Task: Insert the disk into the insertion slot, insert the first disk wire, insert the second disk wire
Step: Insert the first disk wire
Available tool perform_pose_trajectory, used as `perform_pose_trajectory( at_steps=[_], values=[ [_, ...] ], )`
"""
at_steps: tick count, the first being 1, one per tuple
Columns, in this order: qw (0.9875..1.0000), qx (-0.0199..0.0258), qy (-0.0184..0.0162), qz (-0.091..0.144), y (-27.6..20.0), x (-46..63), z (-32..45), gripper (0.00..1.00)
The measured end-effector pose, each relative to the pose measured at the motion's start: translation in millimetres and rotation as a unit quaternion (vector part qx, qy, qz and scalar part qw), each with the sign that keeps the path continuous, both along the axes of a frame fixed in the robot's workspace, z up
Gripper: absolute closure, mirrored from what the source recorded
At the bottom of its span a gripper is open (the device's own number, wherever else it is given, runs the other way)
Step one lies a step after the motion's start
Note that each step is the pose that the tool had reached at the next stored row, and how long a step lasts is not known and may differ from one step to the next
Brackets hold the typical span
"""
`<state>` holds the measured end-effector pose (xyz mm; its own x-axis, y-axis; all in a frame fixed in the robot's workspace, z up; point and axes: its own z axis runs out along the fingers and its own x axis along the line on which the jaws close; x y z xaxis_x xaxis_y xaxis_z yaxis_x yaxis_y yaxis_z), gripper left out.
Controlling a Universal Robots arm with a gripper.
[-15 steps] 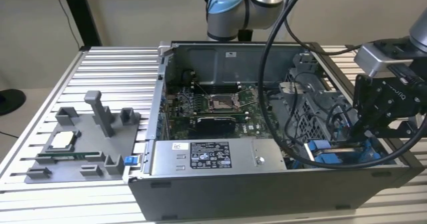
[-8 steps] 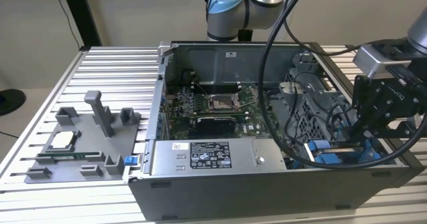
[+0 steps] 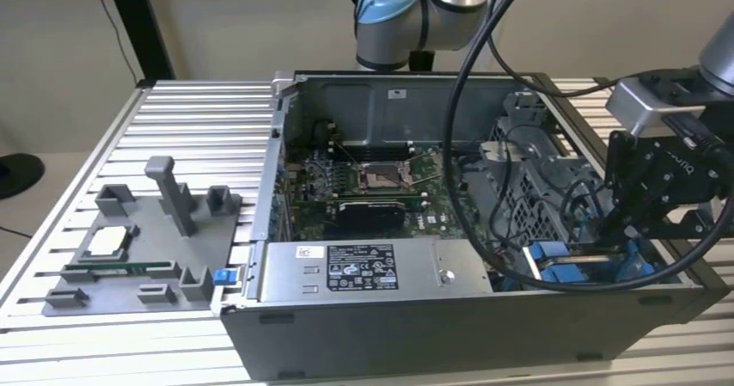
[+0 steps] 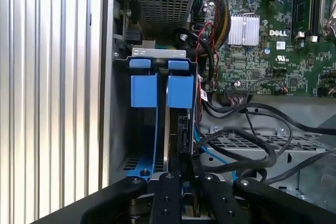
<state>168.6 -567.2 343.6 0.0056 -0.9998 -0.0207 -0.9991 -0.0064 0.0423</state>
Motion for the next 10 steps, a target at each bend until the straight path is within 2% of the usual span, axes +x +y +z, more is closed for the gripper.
perform_pose_trajectory(
  at_steps=[10],
  values=[
    [1.0000, -0.0001, 0.0000, -0.005, 0.0, 0.6, -1.8, 1.00]
  ],
)
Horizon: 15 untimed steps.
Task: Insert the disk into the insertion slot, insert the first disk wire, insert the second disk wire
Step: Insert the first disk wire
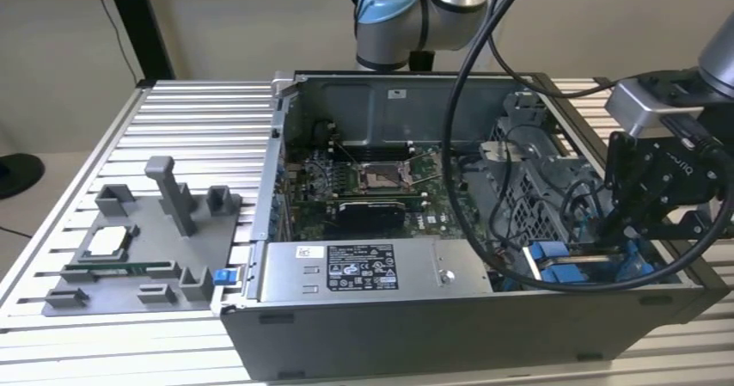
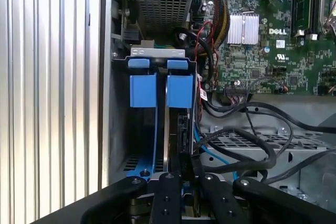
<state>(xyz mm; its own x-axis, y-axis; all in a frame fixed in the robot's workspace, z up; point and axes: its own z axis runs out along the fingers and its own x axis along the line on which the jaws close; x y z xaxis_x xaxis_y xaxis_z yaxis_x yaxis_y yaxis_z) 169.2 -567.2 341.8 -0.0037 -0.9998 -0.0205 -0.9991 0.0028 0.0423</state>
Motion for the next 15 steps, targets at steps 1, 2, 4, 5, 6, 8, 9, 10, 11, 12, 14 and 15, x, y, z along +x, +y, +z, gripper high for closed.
perform_pose_trajectory(
  at_steps=[1, 2, 4, 5, 6, 8, 9, 10, 11, 12, 14, 15],
  values=[
    [1.0000, 0.0000, 0.0000, 0.000, 0.0, 0.1, -0.5, 1.00],
    [1.0000, -0.0002, 0.0000, -0.001, -0.1, 0.1, -1.1, 1.00],
    [1.0000, -0.0003, 0.0000, -0.003, 0.0, 0.1, -2.4, 1.00],
    [1.0000, 0.0000, 0.0000, -0.003, 0.0, 0.1, -3.1, 1.00],
    [1.0000, 0.0001, 0.0000, -0.004, 0.0, 0.1, -3.6, 1.00],
    [1.0000, -0.0001, 0.0000, -0.005, 0.0, 0.2, -4.6, 1.00],
    [1.0000, 0.0000, 0.0000, -0.006, 0.0, 0.2, -5.1, 1.00],
    [1.0000, 0.0000, 0.0000, -0.007, 0.0, 0.2, -5.3, 1.00],
    [1.0000, 0.0001, 0.0000, -0.007, 0.0, 0.1, -5.4, 1.00],
    [1.0000, 0.0002, 0.0000, -0.007, 0.0, 0.2, -5.6, 1.00],
    [1.0000, 0.0006, 0.0000, -0.007, 0.0, 0.2, -5.5, 1.00],
    [1.0000, 0.0008, 0.0000, -0.007, 0.0, 0.2, -5.3, 1.00]
  ],
)
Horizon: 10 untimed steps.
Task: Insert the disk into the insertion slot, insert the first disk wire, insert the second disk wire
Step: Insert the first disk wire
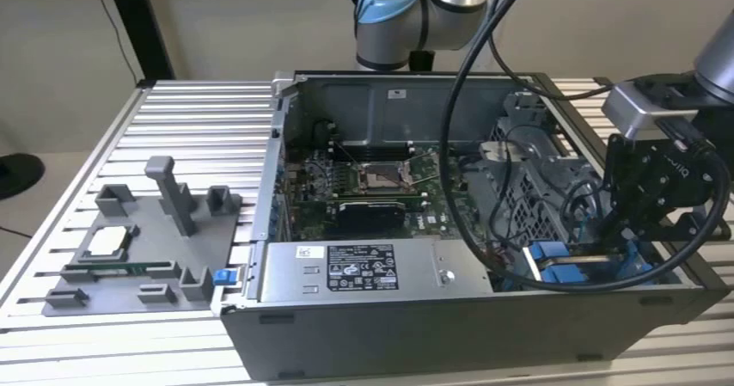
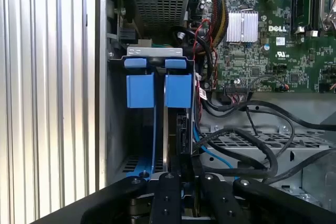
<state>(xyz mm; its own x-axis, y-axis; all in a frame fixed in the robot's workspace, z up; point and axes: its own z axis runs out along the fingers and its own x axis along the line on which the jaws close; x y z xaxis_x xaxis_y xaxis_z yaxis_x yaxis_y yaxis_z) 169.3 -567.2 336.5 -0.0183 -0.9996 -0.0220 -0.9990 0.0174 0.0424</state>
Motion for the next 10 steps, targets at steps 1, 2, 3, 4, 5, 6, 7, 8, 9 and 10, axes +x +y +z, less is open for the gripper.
perform_pose_trajectory(
  at_steps=[1, 2, 3, 4, 5, 6, 7, 8, 9, 10],
  values=[
    [1.0000, 0.0004, 0.0000, 0.000, 0.0, 0.0, 0.3, 1.00],
    [1.0000, 0.0009, 0.0000, 0.000, 0.0, 0.0, 0.6, 1.00],
    [1.0000, 0.0014, 0.0000, 0.000, 0.0, 0.0, 0.8, 1.00],
    [1.0000, 0.0027, -0.0001, 0.000, 0.1, 0.1, 0.6, 1.00],
    [1.0000, 0.0037, 0.0000, 0.000, 0.0, 0.1, 0.5, 1.00],
    [1.0000, 0.0043, 0.0000, 0.000, 0.0, 0.1, 1.0, 1.00],
    [1.0000, 0.0051, 0.0000, 0.000, 0.0, 0.1, 1.3, 1.00],
    [1.0000, 0.0059, 0.0000, 0.000, 0.0, 0.1, 1.4, 1.00],
    [1.0000, 0.0065, 0.0000, 0.000, -0.2, 0.1, 1.3, 1.00],
    [1.0000, 0.0067, 0.0000, 0.000, -0.3, 0.1, 0.8, 1.00]
  ],
)
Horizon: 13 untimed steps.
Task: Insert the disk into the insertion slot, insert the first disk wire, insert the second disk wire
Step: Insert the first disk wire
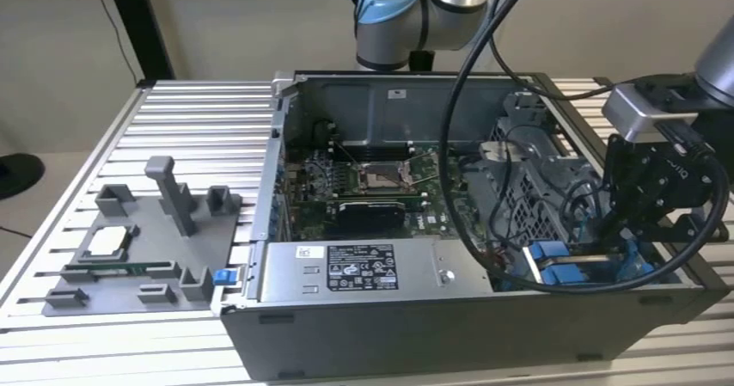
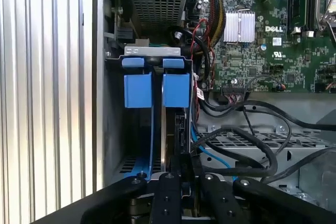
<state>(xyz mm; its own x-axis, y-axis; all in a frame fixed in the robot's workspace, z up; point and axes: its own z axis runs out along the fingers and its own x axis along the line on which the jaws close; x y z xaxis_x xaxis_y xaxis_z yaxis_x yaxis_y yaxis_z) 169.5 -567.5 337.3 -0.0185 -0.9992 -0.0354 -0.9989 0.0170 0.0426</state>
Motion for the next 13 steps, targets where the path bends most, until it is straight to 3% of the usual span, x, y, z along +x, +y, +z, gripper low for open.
perform_pose_trajectory(
  at_steps=[6, 11, 12, 13],
  values=[
    [1.0000, -0.0009, -0.0001, 0.000, -0.4, 0.0, -8.2, 1.00],
    [1.0000, 0.0009, 0.0001, 0.000, -0.1, -0.1, -10.0, 1.00],
    [1.0000, 0.0006, 0.0001, 0.000, -0.2, -0.1, -10.0, 0.00],
    [1.0000, 0.0001, 0.0002, 0.000, -0.5, 0.0, -9.1, 0.00]
  ],
)
